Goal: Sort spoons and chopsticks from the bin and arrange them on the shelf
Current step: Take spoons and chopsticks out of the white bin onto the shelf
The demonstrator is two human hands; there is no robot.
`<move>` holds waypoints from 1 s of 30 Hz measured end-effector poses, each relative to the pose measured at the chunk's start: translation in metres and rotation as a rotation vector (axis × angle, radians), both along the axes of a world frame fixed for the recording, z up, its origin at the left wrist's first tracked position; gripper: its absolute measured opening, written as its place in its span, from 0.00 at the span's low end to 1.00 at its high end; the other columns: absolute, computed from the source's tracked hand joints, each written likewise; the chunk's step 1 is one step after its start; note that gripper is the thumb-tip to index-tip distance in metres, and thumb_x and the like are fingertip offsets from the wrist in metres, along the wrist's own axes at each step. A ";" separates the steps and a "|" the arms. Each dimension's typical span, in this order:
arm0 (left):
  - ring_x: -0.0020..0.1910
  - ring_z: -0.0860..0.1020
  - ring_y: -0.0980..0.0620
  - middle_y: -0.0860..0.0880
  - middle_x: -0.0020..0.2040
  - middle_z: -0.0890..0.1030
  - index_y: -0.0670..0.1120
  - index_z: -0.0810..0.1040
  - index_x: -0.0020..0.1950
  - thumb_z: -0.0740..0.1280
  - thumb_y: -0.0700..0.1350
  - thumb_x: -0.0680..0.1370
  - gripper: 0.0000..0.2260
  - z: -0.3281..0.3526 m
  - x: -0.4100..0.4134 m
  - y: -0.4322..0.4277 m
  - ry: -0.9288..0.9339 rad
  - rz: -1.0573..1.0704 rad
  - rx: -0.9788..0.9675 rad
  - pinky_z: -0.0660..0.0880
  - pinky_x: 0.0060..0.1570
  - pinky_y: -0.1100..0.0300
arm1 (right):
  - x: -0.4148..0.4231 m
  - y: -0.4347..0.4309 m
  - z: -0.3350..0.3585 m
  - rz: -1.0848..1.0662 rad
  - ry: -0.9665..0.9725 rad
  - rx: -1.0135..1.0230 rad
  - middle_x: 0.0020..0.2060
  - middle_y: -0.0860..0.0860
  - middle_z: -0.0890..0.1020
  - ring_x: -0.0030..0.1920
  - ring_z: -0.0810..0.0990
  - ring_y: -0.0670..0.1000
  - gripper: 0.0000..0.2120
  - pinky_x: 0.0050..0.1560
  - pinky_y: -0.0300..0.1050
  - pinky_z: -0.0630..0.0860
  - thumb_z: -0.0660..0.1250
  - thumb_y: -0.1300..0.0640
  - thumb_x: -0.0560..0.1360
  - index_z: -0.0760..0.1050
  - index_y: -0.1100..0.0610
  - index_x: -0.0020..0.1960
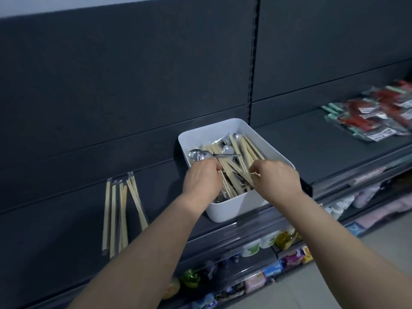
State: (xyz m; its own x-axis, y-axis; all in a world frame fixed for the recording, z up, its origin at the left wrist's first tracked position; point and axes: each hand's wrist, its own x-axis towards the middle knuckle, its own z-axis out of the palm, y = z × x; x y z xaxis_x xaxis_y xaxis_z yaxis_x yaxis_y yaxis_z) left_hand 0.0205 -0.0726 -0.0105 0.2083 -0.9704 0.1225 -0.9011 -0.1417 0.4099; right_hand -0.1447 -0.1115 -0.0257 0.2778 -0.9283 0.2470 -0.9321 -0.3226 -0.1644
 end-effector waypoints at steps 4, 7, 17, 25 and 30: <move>0.46 0.80 0.46 0.46 0.49 0.82 0.44 0.81 0.44 0.62 0.34 0.75 0.10 -0.007 -0.006 -0.027 -0.070 -0.011 0.119 0.78 0.44 0.52 | 0.003 -0.023 -0.004 -0.023 -0.024 0.090 0.47 0.46 0.82 0.48 0.80 0.53 0.14 0.39 0.42 0.70 0.61 0.58 0.76 0.78 0.44 0.56; 0.42 0.77 0.45 0.44 0.49 0.79 0.42 0.75 0.37 0.62 0.32 0.73 0.08 -0.011 -0.007 -0.050 -0.092 0.003 0.216 0.72 0.36 0.54 | 0.002 -0.039 -0.002 -0.044 -0.010 0.141 0.47 0.47 0.83 0.49 0.80 0.54 0.14 0.43 0.44 0.76 0.60 0.58 0.75 0.78 0.45 0.56; 0.40 0.75 0.46 0.45 0.41 0.74 0.44 0.66 0.33 0.60 0.31 0.73 0.12 -0.020 0.004 -0.088 -0.105 0.074 0.262 0.68 0.35 0.56 | 0.036 -0.080 -0.015 0.077 0.000 0.353 0.47 0.53 0.83 0.50 0.80 0.57 0.09 0.46 0.45 0.76 0.68 0.56 0.71 0.80 0.53 0.51; 0.48 0.75 0.46 0.49 0.43 0.71 0.44 0.72 0.49 0.70 0.53 0.75 0.14 -0.021 -0.011 -0.092 -0.080 0.188 0.301 0.67 0.40 0.56 | 0.016 -0.115 0.002 0.047 -0.032 0.370 0.50 0.56 0.82 0.50 0.80 0.59 0.12 0.46 0.43 0.74 0.64 0.61 0.71 0.79 0.56 0.53; 0.40 0.76 0.48 0.48 0.42 0.78 0.44 0.74 0.46 0.68 0.42 0.73 0.05 -0.022 -0.023 -0.101 0.119 0.360 0.317 0.68 0.34 0.59 | 0.002 -0.122 0.008 0.150 -0.083 0.360 0.50 0.57 0.81 0.51 0.78 0.60 0.12 0.46 0.47 0.74 0.62 0.60 0.72 0.74 0.58 0.55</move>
State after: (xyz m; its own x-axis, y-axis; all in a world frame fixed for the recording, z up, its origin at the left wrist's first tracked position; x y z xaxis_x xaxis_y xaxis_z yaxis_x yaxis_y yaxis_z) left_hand -0.0020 -0.1736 -0.0329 0.5318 -0.8197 -0.2126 -0.7213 -0.5700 0.3935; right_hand -0.1425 -0.2338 -0.0178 0.4093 -0.9105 -0.0599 -0.8580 -0.3617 -0.3647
